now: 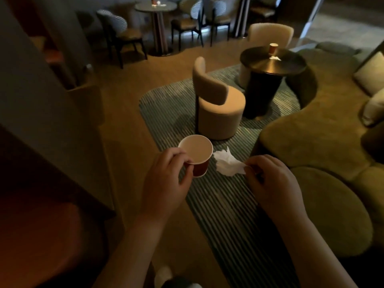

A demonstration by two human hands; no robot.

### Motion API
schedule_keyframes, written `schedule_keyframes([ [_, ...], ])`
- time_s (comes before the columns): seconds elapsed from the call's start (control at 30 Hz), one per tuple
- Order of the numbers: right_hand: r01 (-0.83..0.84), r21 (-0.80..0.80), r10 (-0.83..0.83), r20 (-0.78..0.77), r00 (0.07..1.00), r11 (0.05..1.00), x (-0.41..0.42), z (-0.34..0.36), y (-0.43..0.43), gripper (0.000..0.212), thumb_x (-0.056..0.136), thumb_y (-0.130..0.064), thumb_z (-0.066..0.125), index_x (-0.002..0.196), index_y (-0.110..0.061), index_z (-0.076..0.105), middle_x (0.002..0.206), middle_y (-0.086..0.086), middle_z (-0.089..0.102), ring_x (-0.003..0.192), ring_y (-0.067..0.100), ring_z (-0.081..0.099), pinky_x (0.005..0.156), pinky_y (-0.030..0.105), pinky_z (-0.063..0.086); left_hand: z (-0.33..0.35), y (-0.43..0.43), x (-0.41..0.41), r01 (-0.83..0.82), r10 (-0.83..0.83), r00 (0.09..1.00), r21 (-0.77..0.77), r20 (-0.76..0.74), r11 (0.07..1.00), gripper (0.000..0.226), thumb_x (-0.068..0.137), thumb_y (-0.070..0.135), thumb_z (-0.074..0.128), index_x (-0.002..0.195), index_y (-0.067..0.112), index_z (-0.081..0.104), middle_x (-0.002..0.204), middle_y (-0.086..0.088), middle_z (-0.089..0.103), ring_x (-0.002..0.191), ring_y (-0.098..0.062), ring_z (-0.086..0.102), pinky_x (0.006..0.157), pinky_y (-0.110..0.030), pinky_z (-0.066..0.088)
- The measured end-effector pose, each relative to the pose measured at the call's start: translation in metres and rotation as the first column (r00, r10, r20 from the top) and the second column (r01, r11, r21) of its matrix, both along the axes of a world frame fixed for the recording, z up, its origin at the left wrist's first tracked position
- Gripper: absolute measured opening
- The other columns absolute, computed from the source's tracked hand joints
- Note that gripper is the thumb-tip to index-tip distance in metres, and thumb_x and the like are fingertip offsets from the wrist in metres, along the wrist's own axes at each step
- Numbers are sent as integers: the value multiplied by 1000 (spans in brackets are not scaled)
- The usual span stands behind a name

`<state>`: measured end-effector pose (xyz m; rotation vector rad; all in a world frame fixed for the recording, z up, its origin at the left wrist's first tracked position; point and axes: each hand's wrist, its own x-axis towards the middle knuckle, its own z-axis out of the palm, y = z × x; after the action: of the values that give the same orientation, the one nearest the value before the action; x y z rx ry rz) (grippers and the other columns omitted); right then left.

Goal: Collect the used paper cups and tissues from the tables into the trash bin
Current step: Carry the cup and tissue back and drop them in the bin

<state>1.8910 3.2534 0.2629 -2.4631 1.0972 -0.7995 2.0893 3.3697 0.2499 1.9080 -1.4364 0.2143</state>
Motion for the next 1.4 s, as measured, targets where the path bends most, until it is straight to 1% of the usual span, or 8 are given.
schedule_keyframes([
  [0.13,39,0,-39,-2,999,999,43,-10,-48,17,84,-18,64,101,-20,66,98,-8,64,86,3,55,72,22,49,-6,-58,50,59,-59,998,1,-12,998,15,87,27,55,97,17,59,110,1,54,103,-14,53,76,-25,49],
  [0.3,56,17,-55,-46,997,998,137,-16,-120,14,86,-22,62,99,-25,64,97,-14,62,86,1,54,70,22,50,-11,-124,148,83,-82,996,21,-35,996,14,85,25,58,97,17,60,112,2,52,103,-18,55,74,-35,55],
  [0.5,51,-4,-51,-59,997,999,258,-1,-201,17,85,-26,58,101,-25,63,99,-13,62,90,0,53,75,21,48,7,-207,271,30,-29,999,75,-21,997,15,84,25,59,96,16,62,113,0,54,104,-16,53,74,-23,46],
  [0.67,82,32,-80,-76,994,996,322,-2,-272,18,84,-27,56,101,-25,63,99,-13,63,90,2,56,74,22,49,6,-290,341,6,-2,999,109,-39,994,15,85,27,59,97,18,62,113,3,54,104,-5,43,72,-11,34],
  [0.93,122,71,-115,-100,988,990,424,-19,-441,15,84,-21,63,99,-24,62,98,-11,62,88,4,57,73,23,50,-3,-450,450,25,-15,997,135,-70,991,15,85,26,59,97,18,63,109,5,55,100,-8,49,74,-19,44],
  [1.1,114,89,-106,-92,990,989,496,-9,-566,15,83,-26,58,98,-27,61,96,-16,58,89,6,56,75,26,50,19,-559,520,-9,12,1000,145,-21,989,15,84,28,59,95,18,64,104,6,57,96,-8,52,71,-15,42],
  [1.2,66,95,-61,-54,997,993,549,4,-628,16,83,-27,57,98,-23,63,93,-10,61,88,11,57,74,33,51,31,-609,565,-51,53,998,147,-13,988,16,85,29,59,96,20,64,105,8,56,96,-4,48,70,-12,40],
  [1.4,-44,102,48,-36,998,994,656,9,-713,11,88,-24,62,97,-29,60,92,-15,59,85,5,53,70,23,45,33,-686,653,-122,129,991,164,-33,979,15,84,29,58,96,21,64,104,8,55,96,-3,47,72,-10,37],
])
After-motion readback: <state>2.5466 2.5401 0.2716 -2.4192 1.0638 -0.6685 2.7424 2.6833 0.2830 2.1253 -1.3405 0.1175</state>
